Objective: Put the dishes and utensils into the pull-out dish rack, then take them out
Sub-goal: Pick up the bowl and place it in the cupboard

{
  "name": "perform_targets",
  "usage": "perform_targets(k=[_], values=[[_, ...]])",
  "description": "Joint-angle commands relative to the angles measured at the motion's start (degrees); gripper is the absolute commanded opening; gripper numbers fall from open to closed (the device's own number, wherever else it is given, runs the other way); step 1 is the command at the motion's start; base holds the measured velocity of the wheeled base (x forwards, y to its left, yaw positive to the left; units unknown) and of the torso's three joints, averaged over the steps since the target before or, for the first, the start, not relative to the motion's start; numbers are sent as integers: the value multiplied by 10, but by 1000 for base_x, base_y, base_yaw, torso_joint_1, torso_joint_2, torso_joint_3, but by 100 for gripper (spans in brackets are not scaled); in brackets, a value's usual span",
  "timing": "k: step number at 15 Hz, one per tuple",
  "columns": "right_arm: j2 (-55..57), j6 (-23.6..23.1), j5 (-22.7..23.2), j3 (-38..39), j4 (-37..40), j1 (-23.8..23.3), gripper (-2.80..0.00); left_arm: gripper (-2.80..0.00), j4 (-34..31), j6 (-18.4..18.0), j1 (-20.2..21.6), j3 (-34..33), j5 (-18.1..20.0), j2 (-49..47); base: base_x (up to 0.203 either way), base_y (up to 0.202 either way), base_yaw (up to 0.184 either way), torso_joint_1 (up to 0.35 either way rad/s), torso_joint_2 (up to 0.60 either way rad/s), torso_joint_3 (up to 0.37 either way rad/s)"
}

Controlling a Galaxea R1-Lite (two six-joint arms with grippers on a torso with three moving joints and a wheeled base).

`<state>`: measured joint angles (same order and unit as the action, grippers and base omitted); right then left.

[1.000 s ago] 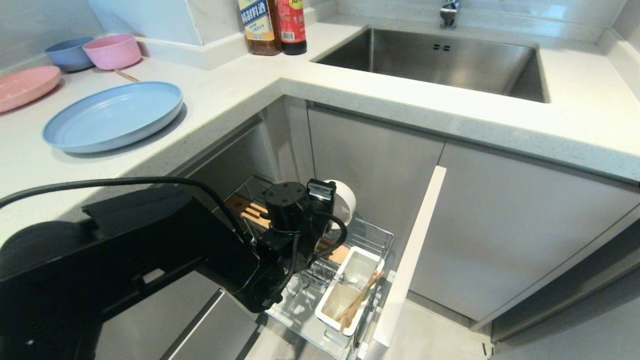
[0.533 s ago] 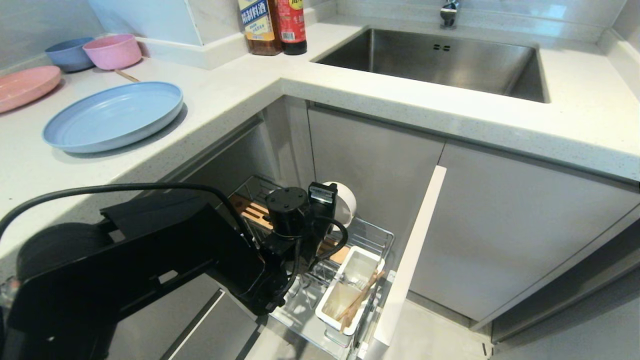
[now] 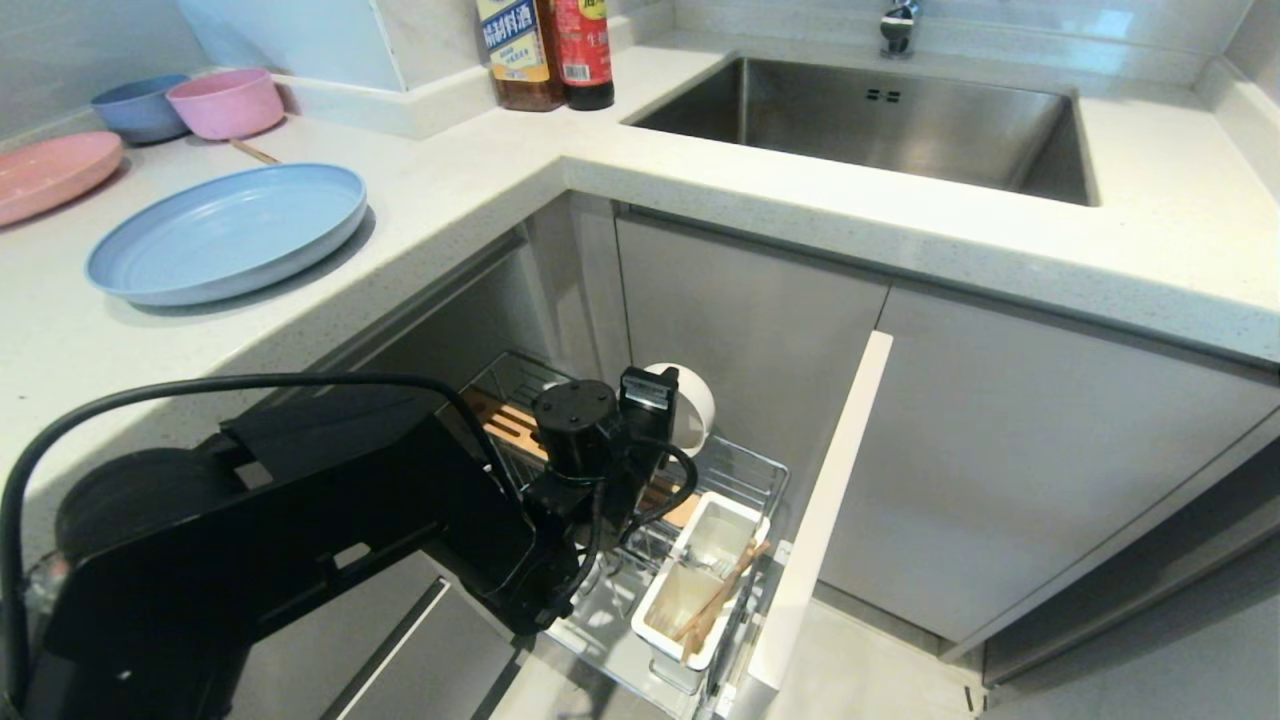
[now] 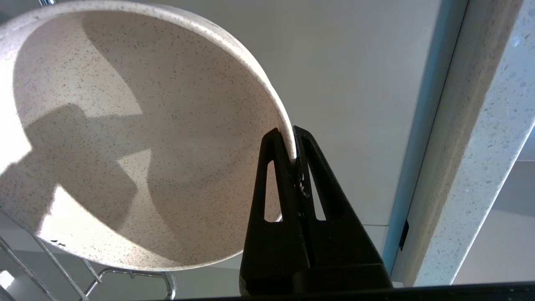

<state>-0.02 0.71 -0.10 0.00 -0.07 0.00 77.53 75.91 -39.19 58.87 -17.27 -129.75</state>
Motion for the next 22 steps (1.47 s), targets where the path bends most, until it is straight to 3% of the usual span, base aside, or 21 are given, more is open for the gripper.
perform_targets(k=[1,22], values=[[0,0,0,1,0,0,-280,-280,4,5,0,0,-1,-5,0,0,0,0,0,0],[0,0,0,1,0,0,-280,-280,14,6,-9,-4,-11,11,0,0,0,0,0,0]])
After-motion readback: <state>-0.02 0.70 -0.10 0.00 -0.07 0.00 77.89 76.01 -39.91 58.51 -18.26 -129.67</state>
